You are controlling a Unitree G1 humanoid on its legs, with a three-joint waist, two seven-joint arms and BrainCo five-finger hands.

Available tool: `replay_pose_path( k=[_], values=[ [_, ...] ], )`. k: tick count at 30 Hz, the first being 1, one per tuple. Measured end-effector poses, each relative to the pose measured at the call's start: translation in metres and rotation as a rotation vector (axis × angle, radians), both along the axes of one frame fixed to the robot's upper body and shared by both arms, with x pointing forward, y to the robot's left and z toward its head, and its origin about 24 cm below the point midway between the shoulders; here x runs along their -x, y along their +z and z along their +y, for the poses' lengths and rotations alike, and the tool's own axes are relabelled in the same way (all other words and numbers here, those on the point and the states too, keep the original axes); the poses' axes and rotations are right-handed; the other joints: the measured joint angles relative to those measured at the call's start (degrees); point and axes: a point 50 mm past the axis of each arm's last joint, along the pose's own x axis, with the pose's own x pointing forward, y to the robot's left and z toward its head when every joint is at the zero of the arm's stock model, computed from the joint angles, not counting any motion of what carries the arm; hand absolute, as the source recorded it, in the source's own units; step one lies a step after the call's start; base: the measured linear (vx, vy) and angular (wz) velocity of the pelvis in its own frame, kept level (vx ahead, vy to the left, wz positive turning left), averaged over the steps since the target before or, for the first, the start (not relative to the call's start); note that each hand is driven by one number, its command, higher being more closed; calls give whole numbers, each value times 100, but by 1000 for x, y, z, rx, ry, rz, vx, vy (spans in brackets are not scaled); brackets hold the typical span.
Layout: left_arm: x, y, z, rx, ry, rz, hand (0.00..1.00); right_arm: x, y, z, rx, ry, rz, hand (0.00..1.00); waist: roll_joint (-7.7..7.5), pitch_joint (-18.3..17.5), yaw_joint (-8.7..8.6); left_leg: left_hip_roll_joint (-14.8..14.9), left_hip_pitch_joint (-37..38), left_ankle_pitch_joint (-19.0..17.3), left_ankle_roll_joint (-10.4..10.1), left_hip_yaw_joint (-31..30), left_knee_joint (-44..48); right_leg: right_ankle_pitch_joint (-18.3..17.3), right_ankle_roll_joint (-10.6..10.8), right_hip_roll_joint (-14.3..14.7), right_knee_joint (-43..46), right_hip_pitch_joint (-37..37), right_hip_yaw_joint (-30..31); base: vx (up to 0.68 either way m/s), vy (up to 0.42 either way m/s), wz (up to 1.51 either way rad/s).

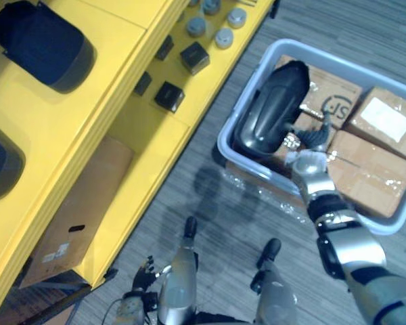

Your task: Walk over and take plastic housings, then place them on the shelf

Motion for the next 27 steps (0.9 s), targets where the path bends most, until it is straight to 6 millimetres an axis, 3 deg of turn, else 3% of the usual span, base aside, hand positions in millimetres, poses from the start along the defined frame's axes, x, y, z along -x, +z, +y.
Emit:
replay_pose_path(
  k=[4,9,10,21,27],
  values=[
    [0,0,0,15,0,2,0,-1,3,-2,40,15,24,0,4,-1,9,-2,-8,71,-3,-6,-113,-3,-4,-8,26,-71,-4,0,0,0],
    [-3,0,-4,29,-20,1,0,-1,6,-18,148,2,84,0,76,5,117,-20,-69,104,1,-53,-141,-78,-2,-52,155,-160,-64,0,2,4],
    [-4,0,-4,33,-17,0,0,-1,7,-22,172,-10,98,100,92,3,117,-30,-101,130,-3,-141,-158,-88,1,-56,176,-165,-98,-2,5,21],
    [-6,1,-7,38,-27,-3,0,0,21,-48,403,-86,233,100,141,-7,162,-49,-94,369,7,-197,-466,-105,-4,-95,257,-259,-211,-8,3,6],
    [-7,1,-7,28,-28,-3,0,2,17,-54,477,-108,299,100,144,-9,179,-53,-27,389,9,-171,-507,-105,-4,-104,260,-234,-193,3,-1,-1]
  ],
)
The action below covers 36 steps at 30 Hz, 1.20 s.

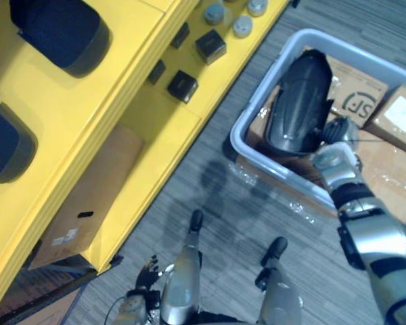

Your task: Walk over and take plastic housings, then place them on the shelf

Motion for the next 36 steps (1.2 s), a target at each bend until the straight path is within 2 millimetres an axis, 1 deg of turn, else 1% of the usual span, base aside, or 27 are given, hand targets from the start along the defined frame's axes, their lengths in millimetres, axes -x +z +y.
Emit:
replay_pose_path(
  k=[3,9,10,11,13,15,16,17,19,20,21,22,24,29,32,36],
  values=[
    [-1,1,-1,-11,-11,-11,0,1,-4,-2,11,-6,40,100,11,-7,-10,-6,19,10,1,9,-31,0,0,-7,-1,1,4,0,0,0],
    [-5,7,-1,-11,-25,-56,0,1,-3,-3,56,0,72,100,13,-8,-40,-8,132,12,2,29,-59,1,1,-10,-13,97,23,0,0,0],
    [-12,15,-3,6,-23,-121,0,2,-4,-7,66,-16,83,100,13,-8,-58,-12,164,17,5,37,-75,1,1,-13,-13,116,30,0,0,0],
    [-15,19,-3,13,-22,-148,0,3,-3,-9,66,-24,84,100,13,-8,-64,-13,175,38,7,43,-102,2,2,-16,-13,112,32,0,0,0],
    [-27,32,-11,59,-23,-232,0,7,-4,-19,60,-54,85,100,13,-8,-100,-21,223,119,17,51,-221,11,12,-29,-13,106,34,-10,10,2],
    [-43,52,-35,160,-61,-347,0,12,-2,-31,45,-90,72,100,13,-8,-199,-45,242,168,24,46,-283,34,24,-50,-17,112,33,-8,13,3],
    [-45,57,-40,188,-70,-371,0,12,-2,-33,43,-93,66,100,13,-8,-210,-41,270,186,25,57,-318,39,23,-48,-21,113,40,-7,11,-9],
    [-51,67,-49,220,-95,-414,0,14,-2,-37,49,-105,47,100,13,-8,-218,-25,337,209,24,108,-376,42,22,-38,-24,119,83,2,-1,-17],
    [-58,80,-54,249,-106,-476,0,17,-1,-42,56,-120,17,100,15,-9,-242,-14,414,211,23,168,-418,45,20,-33,-25,127,131,4,-6,-15],
    [-61,88,-56,277,-94,-507,0,18,0,-44,61,-129,0,100,18,-12,-326,-13,423,211,23,165,-419,46,21,-31,-33,151,125,0,0,0],
    [-65,94,-57,292,-88,-532,0,19,1,-44,70,-128,-19,100,18,-12,-400,-10,430,211,23,163,-419,58,23,-23,-52,171,126,0,0,0],
    [-67,97,-58,296,-90,-544,0,19,2,-45,75,-130,-30,100,18,-12,-411,-5,434,211,23,173,-419,69,22,-14,-74,176,134,5,-10,-4],
    [-75,109,-62,311,-101,-590,0,18,5,-43,75,-124,-69,100,18,-12,-463,28,431,210,22,197,-420,133,1,35,-167,188,154,-1,-14,-9],
    [-79,122,-67,332,-119,-636,0,16,7,-39,77,-88,-113,100,17,-12,-472,97,474,205,15,337,-420,209,-29,129,-284,188,280,-8,-15,-14],
    [-86,128,-69,329,-128,-661,0,16,9,-37,91,-90,-143,100,16,-13,-516,118,479,201,8,366,-420,242,-50,156,-333,188,291,-24,-4,-7],
    [-98,147,-74,337,-161,-731,0,15,13,-33,114,-75,-195,100,15,-14,-537,121,479,204,5,405,-420,278,-56,163,-380,188,304,-12,3,-2]
  ],
)
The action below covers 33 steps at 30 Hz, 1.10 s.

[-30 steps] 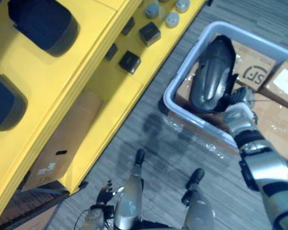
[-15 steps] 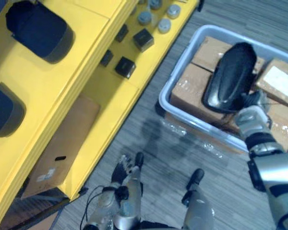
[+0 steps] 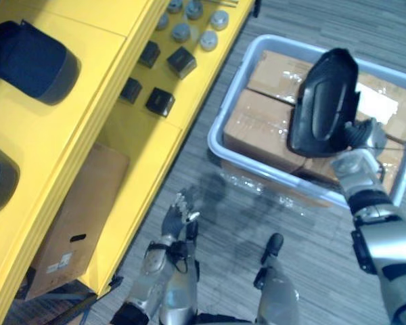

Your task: Walk over and take plastic housings, then place them on the shelf

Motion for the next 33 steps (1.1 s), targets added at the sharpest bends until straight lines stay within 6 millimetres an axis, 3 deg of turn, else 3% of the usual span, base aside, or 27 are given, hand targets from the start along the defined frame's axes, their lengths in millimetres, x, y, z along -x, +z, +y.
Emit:
replay_pose_path(
  k=[7,13,15,20,27,33],
  values=[
    [-30,45,-16,-8,-43,-134,0,-5,10,19,36,40,-124,100,-39,-187,-31,-5,-127,11,-13,23,0,79,4,9,-71,-108,15,0,0,0],
    [-55,81,-26,-69,-44,-206,0,-12,21,57,35,139,-252,100,-167,-252,-308,-7,-56,9,-14,117,0,111,-7,11,-79,-117,140,-3,2,-8],
    [-63,88,-28,-96,-44,-206,0,-13,27,64,47,158,-295,100,-217,-277,-321,9,-41,9,-15,206,0,145,-33,27,-108,-149,197,-37,4,-22],
    [-82,85,-23,-200,-2,-123,0,-13,42,85,46,234,-389,100,-327,-336,-413,93,63,2,-31,386,-5,204,-73,119,-150,-181,384,-37,-12,-22],
    [-109,76,7,-305,131,38,0,-11,58,108,81,351,-491,100,-344,-344,-668,164,253,-12,-69,651,-9,261,-117,204,-172,-187,621,-26,-8,-20],
    [-119,84,12,-368,180,35,0,-10,43,124,108,465,-439,100,-593,-476,-771,176,258,-30,-92,812,-8,396,-137,239,-363,-216,758,-4,-3,-13]
  ],
)
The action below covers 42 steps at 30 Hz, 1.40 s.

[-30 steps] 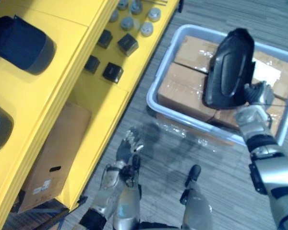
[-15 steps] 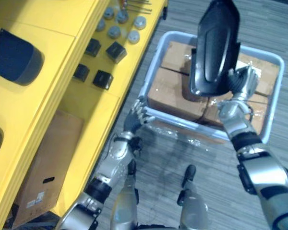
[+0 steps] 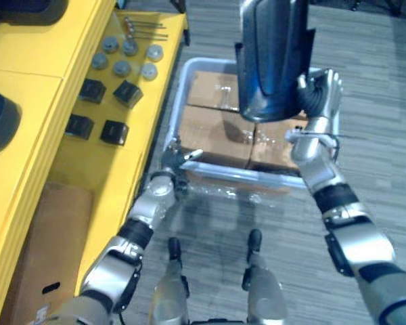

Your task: Walk over and take plastic housings, then place them on the shelf

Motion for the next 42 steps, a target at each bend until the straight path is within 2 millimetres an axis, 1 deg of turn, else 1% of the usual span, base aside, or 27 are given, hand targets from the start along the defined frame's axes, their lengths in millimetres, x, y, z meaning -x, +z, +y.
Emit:
replay_pose_path(
  k=[3,8,12,13,18,24,29,33,37,39,42],
  values=[
    [-4,9,0,13,6,-28,0,0,-6,7,39,38,30,100,-7,-4,-10,2,9,-2,-3,31,0,6,-1,5,0,-17,29,-1,-1,-6],
    [-9,24,0,52,4,-81,0,1,-14,7,48,47,59,100,-7,-4,1,1,9,-4,-6,28,0,8,0,4,0,-16,29,0,0,0],
    [-10,32,-4,108,-41,-113,0,1,-15,10,44,54,62,100,-7,-4,2,1,9,-6,-6,22,0,9,0,4,0,-9,24,0,0,0],
    [-9,38,-6,142,-60,-134,0,1,-17,11,41,58,66,100,-7,-4,4,1,10,-6,-7,14,0,9,1,5,-1,-1,17,0,0,0],
    [-8,51,-13,170,-121,-179,0,1,-24,20,62,86,92,100,-7,-4,15,-1,25,-6,-6,0,1,25,8,4,-38,46,2,0,0,0],
    [-8,51,-14,178,-127,-171,0,2,-33,29,86,126,122,100,-7,-4,20,-6,50,-6,-6,-65,1,38,11,4,-64,117,-41,-1,0,3],
    [-7,48,-17,168,-122,-158,0,4,-42,42,65,164,140,100,-7,-4,85,-6,51,-6,-6,-87,1,38,10,4,-65,118,-44,0,0,0],
    [-7,39,-19,94,-70,-139,0,5,-46,54,63,198,148,100,-19,-10,124,-6,53,-6,-6,-91,0,39,11,5,-65,122,-45,0,0,0],
    [-7,32,-16,65,-3,-126,0,7,-49,62,66,219,157,100,-89,-49,135,-6,56,-6,-6,-92,1,40,11,5,-65,126,-46,0,0,0],
    [-8,30,-15,64,10,-122,0,7,-50,66,58,222,163,100,-154,-86,136,-8,60,-6,-6,-91,1,40,11,4,-65,128,-43,0,0,0],
    [-7,31,-14,63,42,-152,0,6,-53,66,54,214,173,100,-207,-116,145,-9,76,-6,-6,-93,1,39,11,2,-65,145,-43,0,0,0]
  ],
)
